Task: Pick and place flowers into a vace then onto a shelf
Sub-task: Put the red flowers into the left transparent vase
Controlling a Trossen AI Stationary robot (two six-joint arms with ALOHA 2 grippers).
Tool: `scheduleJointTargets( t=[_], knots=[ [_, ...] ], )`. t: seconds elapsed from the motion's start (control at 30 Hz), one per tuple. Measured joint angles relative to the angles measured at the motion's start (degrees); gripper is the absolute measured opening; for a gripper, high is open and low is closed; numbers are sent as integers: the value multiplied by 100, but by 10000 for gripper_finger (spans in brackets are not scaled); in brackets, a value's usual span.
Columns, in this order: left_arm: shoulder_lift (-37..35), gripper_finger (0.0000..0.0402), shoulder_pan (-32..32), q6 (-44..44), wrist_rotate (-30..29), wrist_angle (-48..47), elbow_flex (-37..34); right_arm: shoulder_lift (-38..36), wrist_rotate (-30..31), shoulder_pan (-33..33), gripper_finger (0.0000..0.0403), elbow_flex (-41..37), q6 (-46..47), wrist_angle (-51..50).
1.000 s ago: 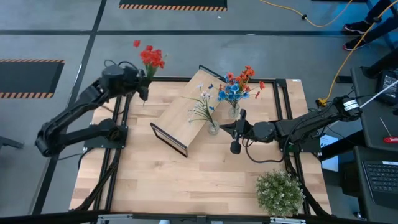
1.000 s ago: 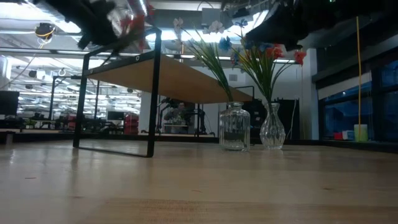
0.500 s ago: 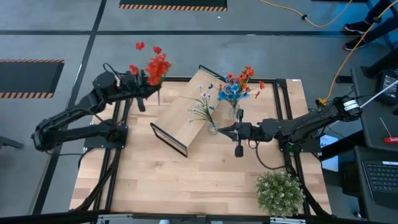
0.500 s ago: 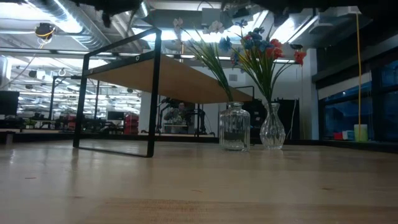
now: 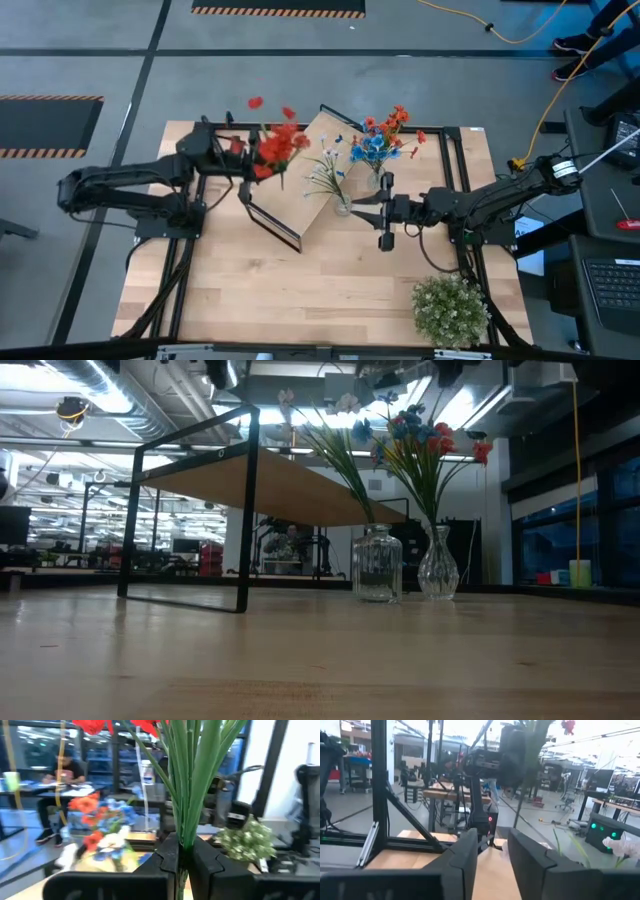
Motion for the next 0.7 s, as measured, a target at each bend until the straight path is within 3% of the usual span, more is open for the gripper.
scheduleJointTargets(
  t=[0.27, 0.7],
  knots=[
    [558, 16, -726, 145, -47, 170, 439, 156, -4, 0, 133, 465, 147, -250],
    [1328, 16, -1390, 373, -291, 1175, 469, 1290, 1, -23, 134, 1933, -192, -1227]
  ],
)
